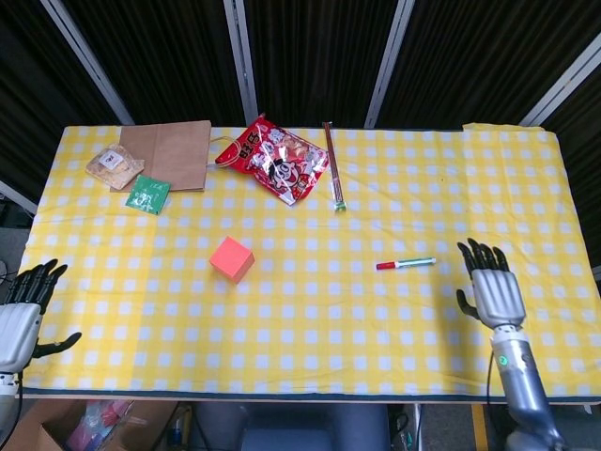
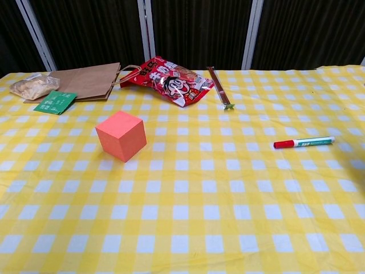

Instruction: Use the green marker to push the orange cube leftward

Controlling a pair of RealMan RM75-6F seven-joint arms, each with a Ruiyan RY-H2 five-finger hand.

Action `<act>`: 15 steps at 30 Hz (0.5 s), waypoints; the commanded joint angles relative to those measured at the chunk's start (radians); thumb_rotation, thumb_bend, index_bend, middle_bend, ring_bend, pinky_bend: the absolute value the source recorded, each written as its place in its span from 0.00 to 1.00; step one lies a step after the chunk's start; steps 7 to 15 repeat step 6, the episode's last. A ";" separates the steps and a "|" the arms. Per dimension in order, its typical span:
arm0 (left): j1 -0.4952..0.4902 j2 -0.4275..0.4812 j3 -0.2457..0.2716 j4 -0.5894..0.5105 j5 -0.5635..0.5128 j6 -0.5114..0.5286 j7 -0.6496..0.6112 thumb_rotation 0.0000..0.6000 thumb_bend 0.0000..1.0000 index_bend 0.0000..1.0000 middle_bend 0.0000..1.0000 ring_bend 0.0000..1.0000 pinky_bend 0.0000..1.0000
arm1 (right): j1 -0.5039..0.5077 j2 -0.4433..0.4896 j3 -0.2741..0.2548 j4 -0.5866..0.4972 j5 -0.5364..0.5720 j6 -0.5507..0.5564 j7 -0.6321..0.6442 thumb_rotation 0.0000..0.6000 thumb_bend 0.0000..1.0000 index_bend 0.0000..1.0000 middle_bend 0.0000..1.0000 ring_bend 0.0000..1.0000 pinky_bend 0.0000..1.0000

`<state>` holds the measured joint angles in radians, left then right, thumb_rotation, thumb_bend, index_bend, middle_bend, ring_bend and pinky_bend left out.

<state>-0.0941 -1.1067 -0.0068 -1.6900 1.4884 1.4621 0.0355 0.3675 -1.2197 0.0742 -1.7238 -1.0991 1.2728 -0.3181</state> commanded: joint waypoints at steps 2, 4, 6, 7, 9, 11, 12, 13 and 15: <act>0.014 -0.018 -0.002 0.021 0.019 0.034 0.022 1.00 0.02 0.00 0.00 0.00 0.00 | -0.140 0.112 -0.108 -0.056 -0.171 0.120 0.153 1.00 0.47 0.00 0.00 0.00 0.00; 0.017 -0.025 -0.005 0.027 0.020 0.042 0.030 1.00 0.02 0.00 0.00 0.00 0.00 | -0.164 0.117 -0.123 -0.041 -0.211 0.150 0.164 1.00 0.47 0.00 0.00 0.00 0.00; 0.018 -0.031 -0.009 0.032 0.018 0.048 0.035 1.00 0.02 0.00 0.00 0.00 0.00 | -0.186 0.112 -0.129 -0.027 -0.249 0.183 0.173 1.00 0.47 0.00 0.00 0.00 0.00; 0.018 -0.031 -0.009 0.032 0.018 0.048 0.035 1.00 0.02 0.00 0.00 0.00 0.00 | -0.186 0.112 -0.129 -0.027 -0.249 0.183 0.173 1.00 0.47 0.00 0.00 0.00 0.00; 0.018 -0.031 -0.009 0.032 0.018 0.048 0.035 1.00 0.02 0.00 0.00 0.00 0.00 | -0.186 0.112 -0.129 -0.027 -0.249 0.183 0.173 1.00 0.47 0.00 0.00 0.00 0.00; 0.018 -0.031 -0.009 0.032 0.018 0.048 0.035 1.00 0.02 0.00 0.00 0.00 0.00 | -0.186 0.112 -0.129 -0.027 -0.249 0.183 0.173 1.00 0.47 0.00 0.00 0.00 0.00; 0.018 -0.031 -0.009 0.032 0.018 0.048 0.035 1.00 0.02 0.00 0.00 0.00 0.00 | -0.186 0.112 -0.129 -0.027 -0.249 0.183 0.173 1.00 0.47 0.00 0.00 0.00 0.00; 0.018 -0.031 -0.009 0.032 0.018 0.048 0.035 1.00 0.02 0.00 0.00 0.00 0.00 | -0.186 0.112 -0.129 -0.027 -0.249 0.183 0.173 1.00 0.47 0.00 0.00 0.00 0.00; 0.018 -0.031 -0.009 0.032 0.018 0.048 0.035 1.00 0.02 0.00 0.00 0.00 0.00 | -0.186 0.112 -0.129 -0.027 -0.249 0.183 0.173 1.00 0.47 0.00 0.00 0.00 0.00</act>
